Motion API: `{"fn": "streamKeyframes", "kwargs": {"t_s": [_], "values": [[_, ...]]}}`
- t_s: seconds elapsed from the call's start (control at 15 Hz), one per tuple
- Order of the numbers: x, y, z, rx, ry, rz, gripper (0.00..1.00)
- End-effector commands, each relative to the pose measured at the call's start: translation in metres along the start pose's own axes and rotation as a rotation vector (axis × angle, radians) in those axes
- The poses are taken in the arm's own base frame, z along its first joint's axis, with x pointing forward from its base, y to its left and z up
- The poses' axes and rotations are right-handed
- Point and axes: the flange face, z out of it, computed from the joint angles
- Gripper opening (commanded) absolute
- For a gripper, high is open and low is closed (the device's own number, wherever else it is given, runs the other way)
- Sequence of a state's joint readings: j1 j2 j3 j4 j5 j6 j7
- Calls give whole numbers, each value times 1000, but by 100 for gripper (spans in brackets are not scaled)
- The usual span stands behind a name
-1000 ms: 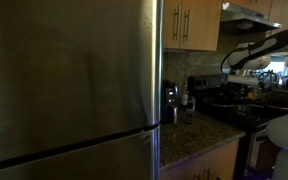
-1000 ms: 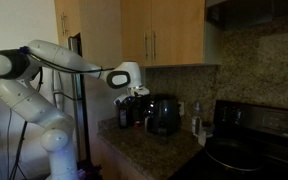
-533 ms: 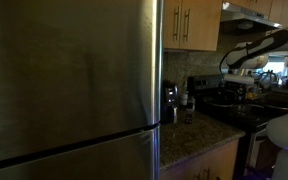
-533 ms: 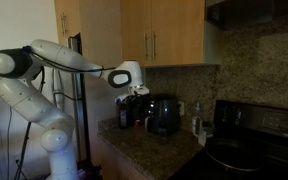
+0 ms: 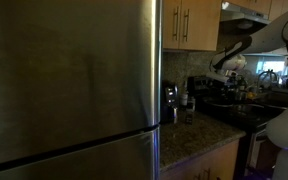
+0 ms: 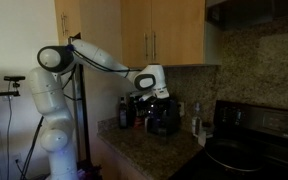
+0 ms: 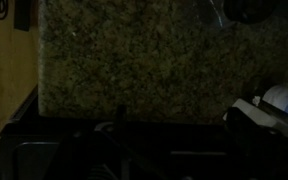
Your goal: Slide the salt container near the edge of the countertop.
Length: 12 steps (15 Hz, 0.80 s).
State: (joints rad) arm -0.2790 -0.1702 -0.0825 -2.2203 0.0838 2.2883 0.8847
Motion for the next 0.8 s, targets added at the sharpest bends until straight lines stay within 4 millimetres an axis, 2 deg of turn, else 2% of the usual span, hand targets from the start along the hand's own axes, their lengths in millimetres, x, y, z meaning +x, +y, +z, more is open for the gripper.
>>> {"fn": "streamKeyframes", "kwargs": {"t_s": [0.0,0.13,0.27,0.47,0.6,0.73], "values": [[4,-4,1,-1,-1,7,100],[-1,-8,20,-44,78,-4,100],[3,-36,49,-35,84,157,100],[5,-78,78,59,97,326,100],[9,-109,91,131,128,416,100],[18,-136,97,198,165,504,100]]}}
